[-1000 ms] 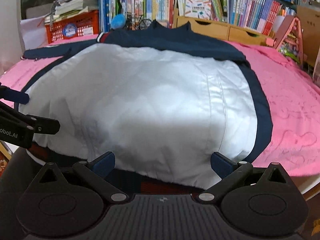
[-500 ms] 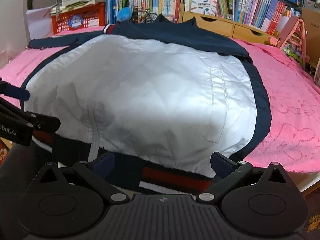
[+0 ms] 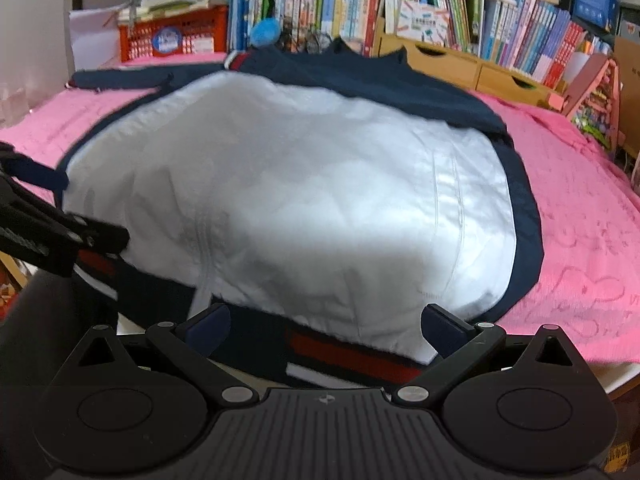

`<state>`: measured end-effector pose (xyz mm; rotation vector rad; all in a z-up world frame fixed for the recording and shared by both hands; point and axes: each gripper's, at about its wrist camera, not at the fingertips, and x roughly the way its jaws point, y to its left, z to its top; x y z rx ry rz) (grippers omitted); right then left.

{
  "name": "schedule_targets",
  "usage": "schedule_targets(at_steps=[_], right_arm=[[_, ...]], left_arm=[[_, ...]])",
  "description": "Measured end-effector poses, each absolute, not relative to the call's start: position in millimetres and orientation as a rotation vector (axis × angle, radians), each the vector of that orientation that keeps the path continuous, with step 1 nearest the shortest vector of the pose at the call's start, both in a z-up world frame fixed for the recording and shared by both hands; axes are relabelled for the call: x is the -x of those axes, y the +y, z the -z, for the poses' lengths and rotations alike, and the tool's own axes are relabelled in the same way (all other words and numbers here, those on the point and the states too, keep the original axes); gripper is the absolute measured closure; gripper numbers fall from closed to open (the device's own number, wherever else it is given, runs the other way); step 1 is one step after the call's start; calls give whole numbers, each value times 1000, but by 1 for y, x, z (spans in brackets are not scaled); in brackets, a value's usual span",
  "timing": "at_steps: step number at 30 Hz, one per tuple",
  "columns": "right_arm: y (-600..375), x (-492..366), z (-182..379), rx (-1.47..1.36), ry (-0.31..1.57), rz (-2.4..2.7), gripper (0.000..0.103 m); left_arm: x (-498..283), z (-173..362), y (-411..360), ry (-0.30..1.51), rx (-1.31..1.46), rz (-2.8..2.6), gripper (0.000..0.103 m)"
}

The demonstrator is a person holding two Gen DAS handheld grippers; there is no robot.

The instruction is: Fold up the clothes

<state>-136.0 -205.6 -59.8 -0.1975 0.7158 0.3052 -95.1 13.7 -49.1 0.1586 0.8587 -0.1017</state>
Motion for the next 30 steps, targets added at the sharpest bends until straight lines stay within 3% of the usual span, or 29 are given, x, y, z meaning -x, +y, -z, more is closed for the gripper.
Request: schedule_targets(at_steps=[7, 19, 23, 30], right_arm=[[-200, 124, 27, 149, 477, -388, 0], [-155, -2, 25, 144, 368, -364, 0], [-131, -35, 41, 182, 399, -375, 0], [-118, -68, 55, 209, 599, -392, 0]], left_arm=[[86, 13, 62, 745, -73, 71, 0], [-12, 23, 255, 649, 402, -314, 0], [-45, 32, 322, 597, 574, -413, 0], [-95, 52, 397, 597, 600, -632, 0]])
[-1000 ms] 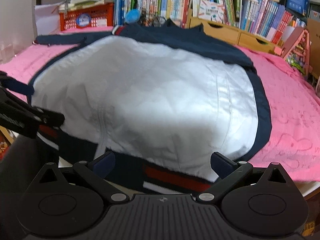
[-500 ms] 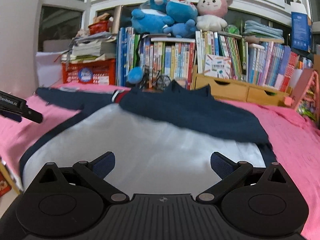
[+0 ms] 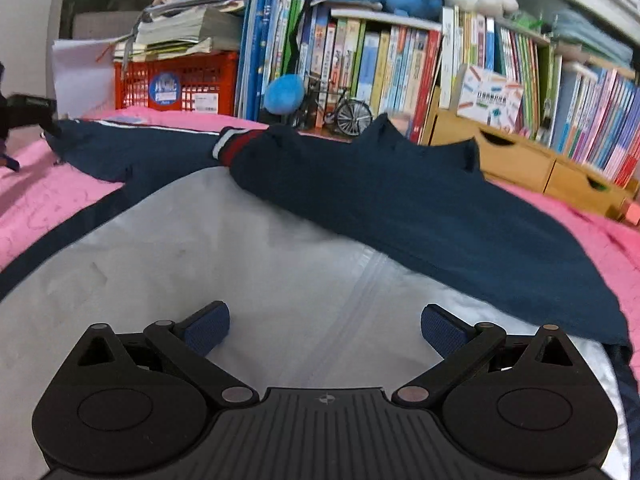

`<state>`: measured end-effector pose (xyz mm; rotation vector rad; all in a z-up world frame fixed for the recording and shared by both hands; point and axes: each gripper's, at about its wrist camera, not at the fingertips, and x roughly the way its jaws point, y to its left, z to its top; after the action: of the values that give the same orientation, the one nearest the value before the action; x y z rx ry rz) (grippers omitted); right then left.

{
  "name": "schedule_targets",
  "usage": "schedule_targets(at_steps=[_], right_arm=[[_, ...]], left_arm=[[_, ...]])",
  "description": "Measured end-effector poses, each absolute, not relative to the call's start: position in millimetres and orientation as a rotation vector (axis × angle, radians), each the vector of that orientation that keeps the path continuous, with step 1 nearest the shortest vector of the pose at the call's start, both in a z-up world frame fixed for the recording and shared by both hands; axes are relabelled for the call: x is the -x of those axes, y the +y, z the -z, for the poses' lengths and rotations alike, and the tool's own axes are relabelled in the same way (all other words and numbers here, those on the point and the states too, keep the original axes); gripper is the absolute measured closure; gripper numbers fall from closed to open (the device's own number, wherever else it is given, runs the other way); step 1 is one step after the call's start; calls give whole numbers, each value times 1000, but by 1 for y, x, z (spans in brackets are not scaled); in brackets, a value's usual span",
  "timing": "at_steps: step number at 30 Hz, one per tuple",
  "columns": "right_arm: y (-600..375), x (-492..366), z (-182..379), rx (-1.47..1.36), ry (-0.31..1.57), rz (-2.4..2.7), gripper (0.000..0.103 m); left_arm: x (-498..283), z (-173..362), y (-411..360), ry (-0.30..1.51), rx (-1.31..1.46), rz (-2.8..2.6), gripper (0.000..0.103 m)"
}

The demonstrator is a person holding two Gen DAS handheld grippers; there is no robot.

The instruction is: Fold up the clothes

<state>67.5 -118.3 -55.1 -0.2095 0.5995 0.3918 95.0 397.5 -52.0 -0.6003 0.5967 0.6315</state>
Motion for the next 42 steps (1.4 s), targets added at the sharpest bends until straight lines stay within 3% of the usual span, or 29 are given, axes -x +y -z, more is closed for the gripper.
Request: schedule_targets(at_steps=[6, 7, 8, 9, 11, 16, 21, 24, 25, 26, 29, 32, 36, 39, 42], right_arm=[[-124, -74, 56, 149, 639, -409, 0], [-124, -73, 56, 150, 637, -410, 0], [-125, -72, 56, 149, 637, -410, 0], [-125, -72, 56, 147, 638, -411, 0], [-127, -72, 56, 141, 641, -412, 0], [-128, -73, 56, 137, 643, -415, 0], [-127, -73, 56, 136, 643, -414, 0], [-129, -73, 56, 130, 645, -417, 0], [-129, -73, 56, 127, 645, -417, 0], [-130, -73, 56, 125, 646, -416, 0], [-132, -73, 56, 111, 645, -412, 0], [-138, -73, 54, 80, 640, -391, 0], [-150, -68, 49, 26, 610, -382, 0], [-142, -64, 30, 79, 567, -407, 0], [-103, -71, 6, 220, 471, -483, 0]], left_arm=[[-127, 59, 426, 533, 603, -672, 0], [-130, 61, 431, 497, 622, -665, 8], [-131, 63, 435, 464, 647, -658, 55], [-132, 66, 440, 445, 690, -651, 77], [-134, 66, 444, 414, 740, -635, 95], [-132, 25, 396, 253, 522, -569, 98], [-123, -41, 271, 115, 236, -218, 98], [-129, -55, 187, 184, 129, 40, 90], [-133, -52, 160, 244, 96, 98, 81], [-135, -44, 141, 308, 77, 137, 62], [-136, -19, 92, 463, 23, 225, 26], [-118, 3, 85, 500, -28, 222, 25], [-81, 13, 112, 504, 19, 203, 15], [-57, 18, 148, 483, 100, 149, 6], [-37, 30, 172, 477, 156, 80, 4]])
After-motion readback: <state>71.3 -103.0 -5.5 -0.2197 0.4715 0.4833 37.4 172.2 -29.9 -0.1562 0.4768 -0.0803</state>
